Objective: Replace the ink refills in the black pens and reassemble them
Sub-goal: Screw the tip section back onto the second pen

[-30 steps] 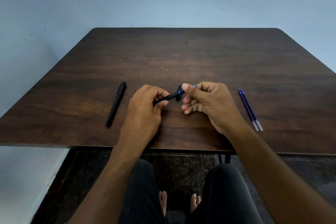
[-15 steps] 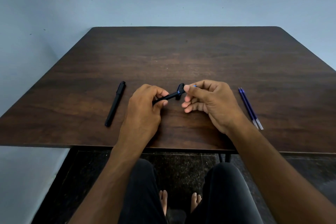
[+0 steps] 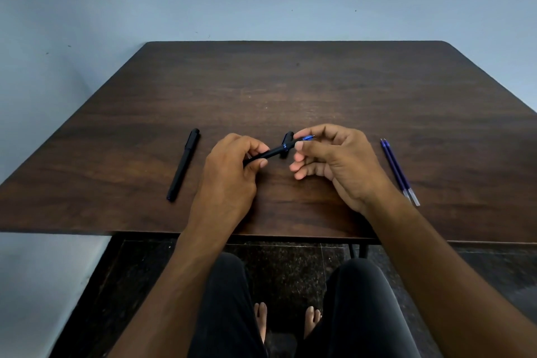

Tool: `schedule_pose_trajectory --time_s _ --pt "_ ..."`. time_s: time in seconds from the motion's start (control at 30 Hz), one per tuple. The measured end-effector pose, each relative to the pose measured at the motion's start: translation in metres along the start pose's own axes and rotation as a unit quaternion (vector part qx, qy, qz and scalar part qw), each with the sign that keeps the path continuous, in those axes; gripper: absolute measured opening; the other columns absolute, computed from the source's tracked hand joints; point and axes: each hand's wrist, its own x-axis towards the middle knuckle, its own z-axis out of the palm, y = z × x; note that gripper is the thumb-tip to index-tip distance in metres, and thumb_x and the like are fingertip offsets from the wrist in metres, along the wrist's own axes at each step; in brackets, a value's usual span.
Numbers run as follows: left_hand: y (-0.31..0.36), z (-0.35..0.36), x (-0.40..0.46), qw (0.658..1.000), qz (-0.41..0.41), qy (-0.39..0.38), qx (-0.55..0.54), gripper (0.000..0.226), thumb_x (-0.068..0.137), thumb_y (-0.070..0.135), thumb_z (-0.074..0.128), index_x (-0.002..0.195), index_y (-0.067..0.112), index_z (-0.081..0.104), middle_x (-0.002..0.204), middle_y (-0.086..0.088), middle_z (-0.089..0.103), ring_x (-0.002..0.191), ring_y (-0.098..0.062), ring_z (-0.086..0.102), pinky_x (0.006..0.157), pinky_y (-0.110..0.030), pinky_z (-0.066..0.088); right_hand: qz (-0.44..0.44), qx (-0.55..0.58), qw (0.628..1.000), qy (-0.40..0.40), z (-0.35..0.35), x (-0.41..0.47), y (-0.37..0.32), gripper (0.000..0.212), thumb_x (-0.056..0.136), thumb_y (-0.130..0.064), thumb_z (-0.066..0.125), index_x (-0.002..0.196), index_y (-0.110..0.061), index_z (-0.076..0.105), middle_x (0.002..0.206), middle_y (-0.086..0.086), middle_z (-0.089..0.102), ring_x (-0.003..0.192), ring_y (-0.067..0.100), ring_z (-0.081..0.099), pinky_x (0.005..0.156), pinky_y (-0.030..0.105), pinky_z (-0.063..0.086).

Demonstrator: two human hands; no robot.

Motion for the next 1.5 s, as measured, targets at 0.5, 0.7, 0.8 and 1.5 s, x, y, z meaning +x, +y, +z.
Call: schedule_pose_trajectory --time_s 0.5,0.7,0.8,1.5 --pt "0.0005 -0.0013 -0.0004 1.000 0.004 0.000 -0.005 0.019 0.087 0.010 0.073 0.101 0.022 0.069 0.096 0.010 0.060 0.089 -0.005 0.054 0.078 -0.010 0.039 -0.014 -0.038 0.999 0.030 0.0066 0.0003 0.0014 0.027 0.086 -0.017 0.078 0.101 0.001 0.064 0.068 0.019 0.066 0.064 0.037 0.067 0.062 0.043 0.059" --pt "-0.0002 -0.0006 0.0001 1.000 -0.002 -0.007 0.003 0.019 0.087 0.011 0.072 0.101 0.024 0.069 0.096 0.011 0.059 0.089 -0.005 0.053 0.077 -0.011 0.038 -0.003 -0.020 1.000 0.016 0.0009 0.0014 0.0000 0.014 0.091 0.005 0.064 0.104 0.008 0.066 0.060 0.016 0.059 0.061 0.035 0.065 0.053 0.036 0.055" --pt "-0.0013 -0.0001 -0.0003 1.000 -0.003 -0.005 -0.004 0.019 0.087 0.011 0.072 0.101 0.024 0.069 0.095 0.012 0.058 0.089 -0.006 0.054 0.078 -0.011 0.038 -0.001 -0.022 1.000 0.019 0.0032 0.0006 0.0004 0.010 0.091 -0.003 0.069 0.097 0.006 0.066 0.060 0.016 0.057 0.060 0.034 0.065 0.053 0.037 0.056" --pt "-0.0013 0.0001 -0.0003 1.000 0.005 0.003 0.002 0.019 0.087 0.010 0.072 0.102 0.022 0.070 0.096 0.012 0.058 0.089 -0.005 0.053 0.078 -0.010 0.037 -0.010 -0.030 0.999 0.021 0.0022 0.0007 0.0017 0.019 0.090 -0.003 0.071 0.104 0.009 0.065 0.059 0.012 0.061 0.063 0.035 0.065 0.054 0.036 0.055"
